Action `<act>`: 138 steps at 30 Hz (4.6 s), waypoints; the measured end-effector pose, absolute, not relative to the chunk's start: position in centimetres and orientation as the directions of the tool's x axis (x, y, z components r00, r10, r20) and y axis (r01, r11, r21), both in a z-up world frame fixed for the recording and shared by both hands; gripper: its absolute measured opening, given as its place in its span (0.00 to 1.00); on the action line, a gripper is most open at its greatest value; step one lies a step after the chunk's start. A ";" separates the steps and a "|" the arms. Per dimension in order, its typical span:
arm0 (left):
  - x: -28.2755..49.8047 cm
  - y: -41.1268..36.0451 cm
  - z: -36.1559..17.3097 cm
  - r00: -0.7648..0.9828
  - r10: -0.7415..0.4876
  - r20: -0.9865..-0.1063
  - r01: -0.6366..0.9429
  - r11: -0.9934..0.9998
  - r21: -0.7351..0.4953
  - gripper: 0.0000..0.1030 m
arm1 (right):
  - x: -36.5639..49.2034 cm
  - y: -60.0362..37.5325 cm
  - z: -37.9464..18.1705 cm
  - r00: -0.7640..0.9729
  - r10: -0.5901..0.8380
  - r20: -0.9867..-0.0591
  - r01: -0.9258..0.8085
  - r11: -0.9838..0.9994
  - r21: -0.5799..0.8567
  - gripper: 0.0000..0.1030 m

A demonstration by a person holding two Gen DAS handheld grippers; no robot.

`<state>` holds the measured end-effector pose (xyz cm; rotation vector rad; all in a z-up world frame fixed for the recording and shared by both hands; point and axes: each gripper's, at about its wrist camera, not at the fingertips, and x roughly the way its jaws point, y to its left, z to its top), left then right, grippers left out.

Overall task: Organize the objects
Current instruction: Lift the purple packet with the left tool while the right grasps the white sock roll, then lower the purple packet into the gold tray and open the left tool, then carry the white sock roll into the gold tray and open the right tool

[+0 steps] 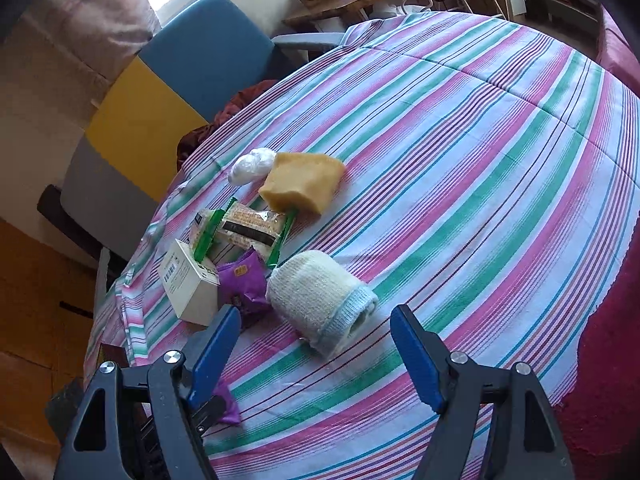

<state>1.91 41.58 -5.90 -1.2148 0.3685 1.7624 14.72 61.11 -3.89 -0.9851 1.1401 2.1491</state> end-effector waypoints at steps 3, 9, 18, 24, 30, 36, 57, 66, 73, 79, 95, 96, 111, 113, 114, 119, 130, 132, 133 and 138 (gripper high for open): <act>1.7 38.9 -5.8 -0.101 0.521 -0.848 -0.815 -0.532 -0.229 0.30 | 13.9 60.6 -4.0 -0.570 0.109 -0.815 -0.715 -0.555 0.426 0.76; 2.3 35.2 -5.1 -0.109 0.543 -0.833 -0.818 -0.524 -0.235 0.30 | 10.8 58.5 -3.6 -0.438 0.197 -0.877 -0.681 -0.710 0.180 0.78; 3.3 32.3 -4.2 -0.103 0.579 -0.809 -0.817 -0.513 -0.263 0.30 | 6.4 58.0 -6.0 -0.279 0.323 -0.904 -0.563 -0.818 -0.118 0.80; 3.4 31.0 -4.1 -0.126 0.583 -0.803 -0.812 -0.526 -0.254 0.30 | 6.5 57.8 -6.9 -0.286 0.313 -0.905 -0.542 -0.832 -0.117 0.57; 4.2 30.4 -4.2 -0.136 0.581 -0.802 -0.809 -0.532 -0.249 0.30 | 6.4 57.9 -7.3 -0.278 0.314 -0.908 -0.536 -0.835 -0.124 0.57; 4.4 29.2 -2.9 -0.164 0.598 -0.785 -0.806 -0.540 -0.243 0.30 | 6.1 57.9 -7.2 -0.278 0.316 -0.907 -0.536 -0.835 -0.127 0.57; -3.0 18.9 1.3 -0.323 0.610 -0.724 -0.623 -0.712 -0.323 0.28 | 5.9 57.2 -7.4 -0.257 0.352 -0.900 -0.513 -0.839 -0.182 0.56; -10.5 13.6 0.2 -0.429 0.452 -0.782 -0.462 -0.854 -0.240 0.28 | 5.7 57.1 -7.5 -0.253 0.360 -0.898 -0.506 -0.840 -0.194 0.56; -16.9 11.6 -2.0 -0.444 0.318 -0.837 -0.377 -0.915 -0.148 0.28 | 5.6 57.1 -7.6 -0.252 0.361 -0.898 -0.506 -0.840 -0.196 0.56; -19.8 12.7 -3.9 -0.425 0.270 -0.864 -0.382 -0.919 -0.099 0.28 | 5.6 57.2 -7.6 -0.252 0.361 -0.898 -0.506 -0.840 -0.196 0.56; -23.6 13.1 -6.1 -0.419 0.194 -0.887 -0.329 -0.943 -0.051 0.31 | 5.5 57.5 -7.7 -0.251 0.363 -0.898 -0.506 -0.840 -0.198 0.56; -23.5 13.2 -6.1 -0.424 0.192 -0.885 -0.331 -0.943 -0.046 0.32 | 5.5 57.4 -7.7 -0.251 0.363 -0.898 -0.505 -0.840 -0.198 0.56; -15.4 10.0 -0.2 -0.583 0.230 -0.779 -0.327 -0.944 -0.034 0.49 | 5.3 57.5 -7.9 -0.250 0.367 -0.896 -0.503 -0.840 -0.204 0.56; -13.1 9.5 0.3 -0.600 0.242 -0.762 -0.329 -0.943 -0.041 0.50 | 5.3 57.5 -7.9 -0.249 0.371 -0.895 -0.502 -0.840 -0.208 0.56; -11.9 9.4 0.5 -0.609 0.246 -0.754 -0.332 -0.943 -0.039 0.50 | 5.3 57.4 -7.9 -0.249 0.372 -0.894 -0.501 -0.839 -0.210 0.56; -7.7 9.0 0.9 -0.642 0.243 -0.727 -0.323 -0.946 -0.031 0.51 | 5.5 57.0 -7.8 -0.250 0.379 -0.891 -0.506 -0.836 -0.213 0.55; -4.2 8.7 -0.5 -0.634 0.232 -0.738 -0.330 -0.944 -0.013 0.52 | 5.8 56.0 -7.4 -0.246 0.352 -0.903 -0.505 -0.842 -0.190 0.55; -4.0 8.7 -0.5 -0.637 0.233 -0.735 -0.333 -0.943 -0.010 0.52 | 6.0 56.0 -7.1 -0.257 0.320 -0.912 -0.515 -0.844 -0.150 0.54; -3.9 8.6 -0.5 -0.640 0.232 -0.733 -0.333 -0.943 -0.008 0.52 | 6.3 56.0 -6.8 -0.270 0.302 -0.914 -0.527 -0.841 -0.123 0.54; -3.9 8.4 -0.3 -0.646 0.235 -0.726 -0.335 -0.942 -0.007 0.52 | 7.7 54.9 -4.4 -0.341 0.283 -0.896 -0.548 -0.835 -0.055 0.54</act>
